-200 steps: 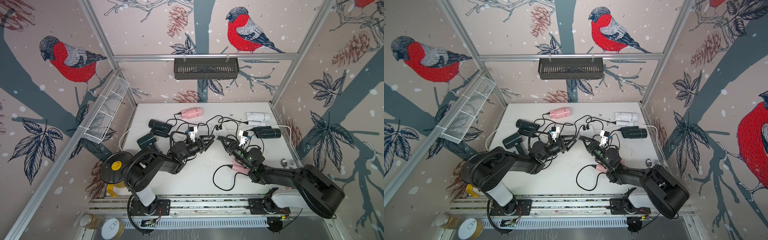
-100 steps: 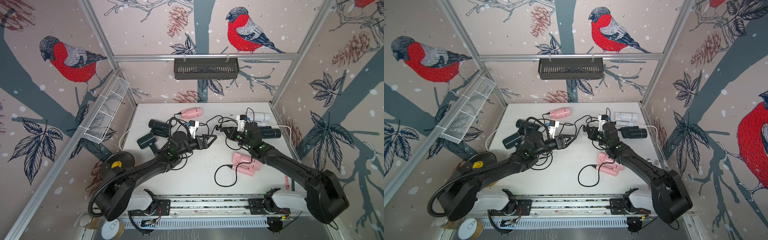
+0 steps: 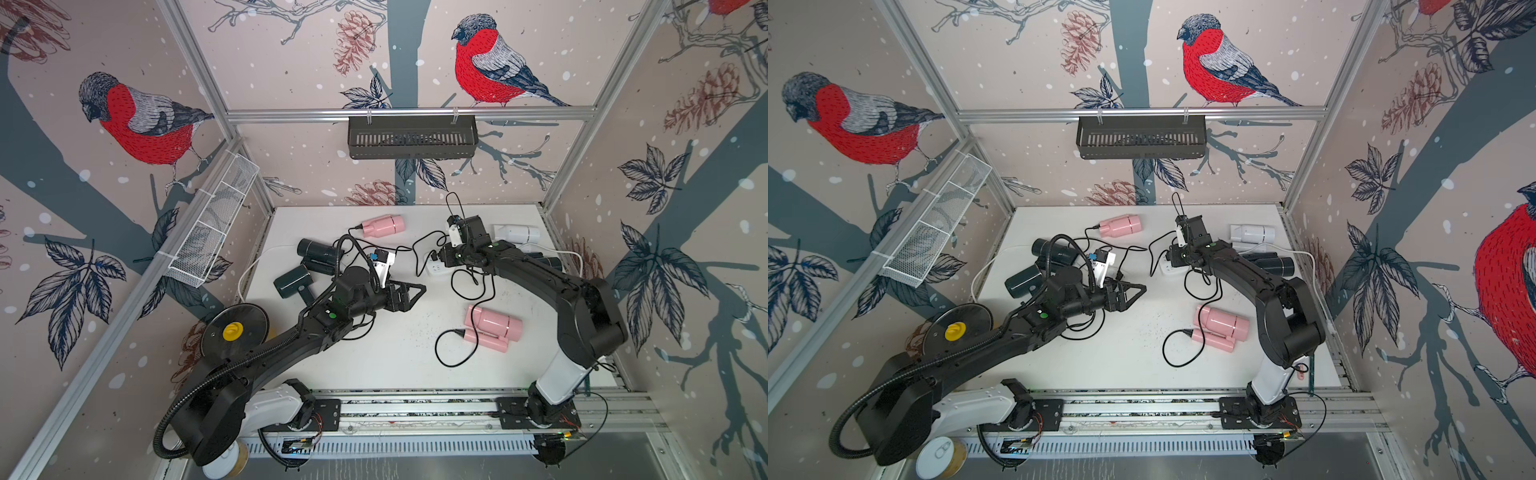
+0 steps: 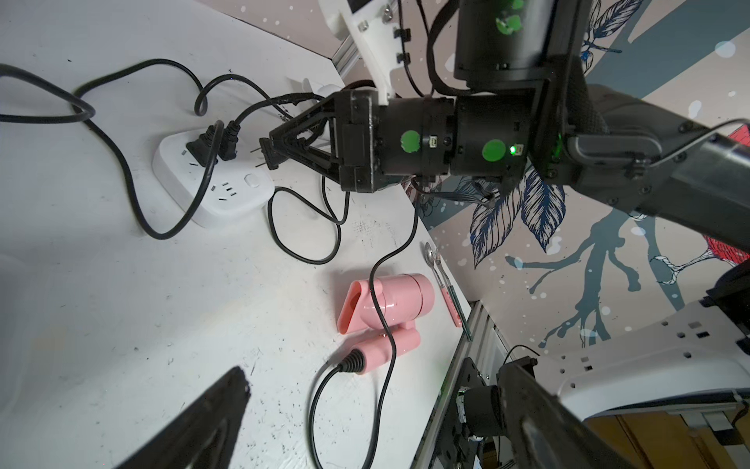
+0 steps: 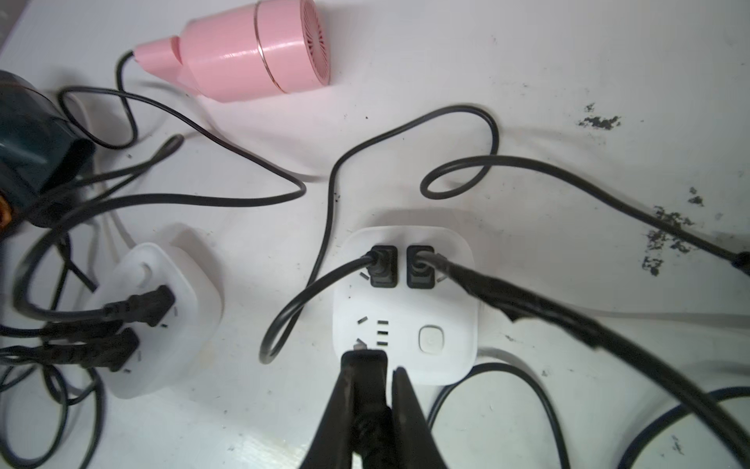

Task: Charge the blow dryers
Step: Insert the plug into the socket.

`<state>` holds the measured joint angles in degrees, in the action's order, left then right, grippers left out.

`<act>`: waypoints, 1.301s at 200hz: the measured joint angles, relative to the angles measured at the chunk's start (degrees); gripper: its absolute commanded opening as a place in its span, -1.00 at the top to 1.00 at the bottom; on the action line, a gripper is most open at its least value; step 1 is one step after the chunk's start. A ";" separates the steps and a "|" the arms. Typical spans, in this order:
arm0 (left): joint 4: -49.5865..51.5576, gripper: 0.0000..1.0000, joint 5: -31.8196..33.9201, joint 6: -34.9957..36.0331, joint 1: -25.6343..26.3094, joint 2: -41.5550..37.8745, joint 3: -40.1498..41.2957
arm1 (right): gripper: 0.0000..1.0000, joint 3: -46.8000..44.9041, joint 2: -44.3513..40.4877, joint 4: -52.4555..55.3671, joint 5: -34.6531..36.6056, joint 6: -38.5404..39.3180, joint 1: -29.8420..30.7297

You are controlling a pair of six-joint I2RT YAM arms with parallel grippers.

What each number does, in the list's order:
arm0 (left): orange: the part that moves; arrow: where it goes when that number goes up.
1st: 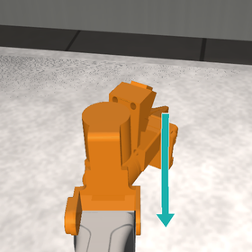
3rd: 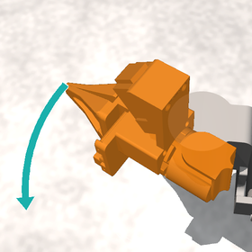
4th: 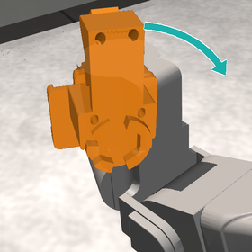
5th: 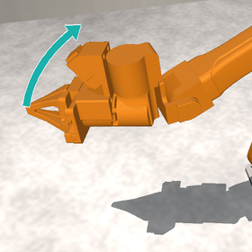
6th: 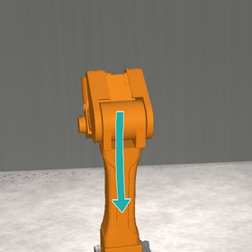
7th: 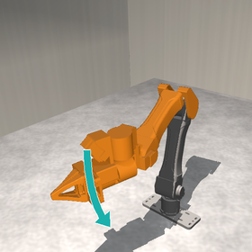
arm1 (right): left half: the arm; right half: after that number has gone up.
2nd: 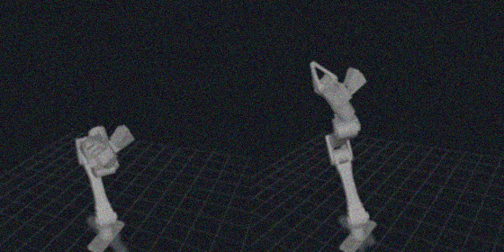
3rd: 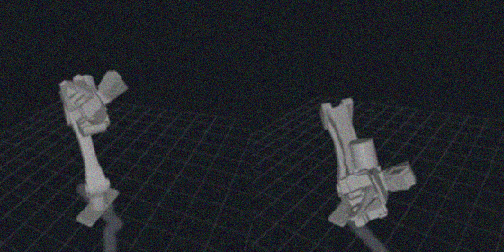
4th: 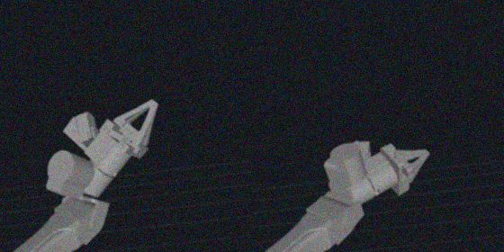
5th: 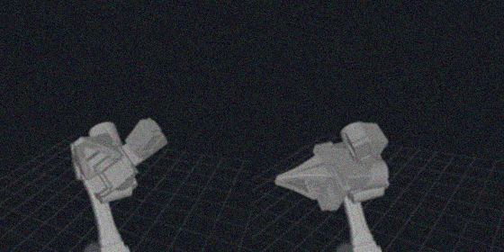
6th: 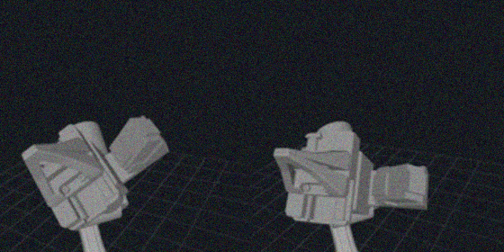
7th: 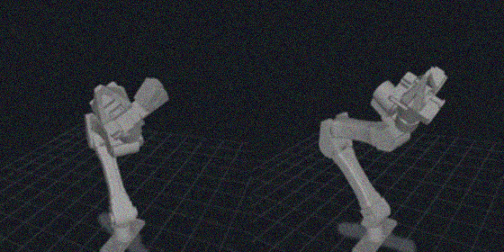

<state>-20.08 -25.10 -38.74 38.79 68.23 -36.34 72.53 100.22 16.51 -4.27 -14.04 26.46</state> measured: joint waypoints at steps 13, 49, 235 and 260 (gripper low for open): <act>0.11 -0.95 -0.02 0.39 0.00 0.17 0.00 | 0.91 1.40 1.90 1.49 0.46 1.09 0.02; -0.13 -0.94 -0.33 1.25 0.00 1.64 0.04 | 0.91 3.76 5.49 3.48 1.40 2.34 0.42; -4.39 -0.95 -0.37 0.57 0.46 3.50 2.89 | 0.91 8.02 9.77 7.58 1.81 3.50 1.25; -4.83 -0.95 -0.39 0.57 0.46 3.76 2.93 | 0.91 8.13 9.75 8.13 1.88 3.50 1.25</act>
<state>-24.91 -25.50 -38.17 39.24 71.99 -33.41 80.66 109.97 24.64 -2.39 -10.55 27.70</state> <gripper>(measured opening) 0.974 0.158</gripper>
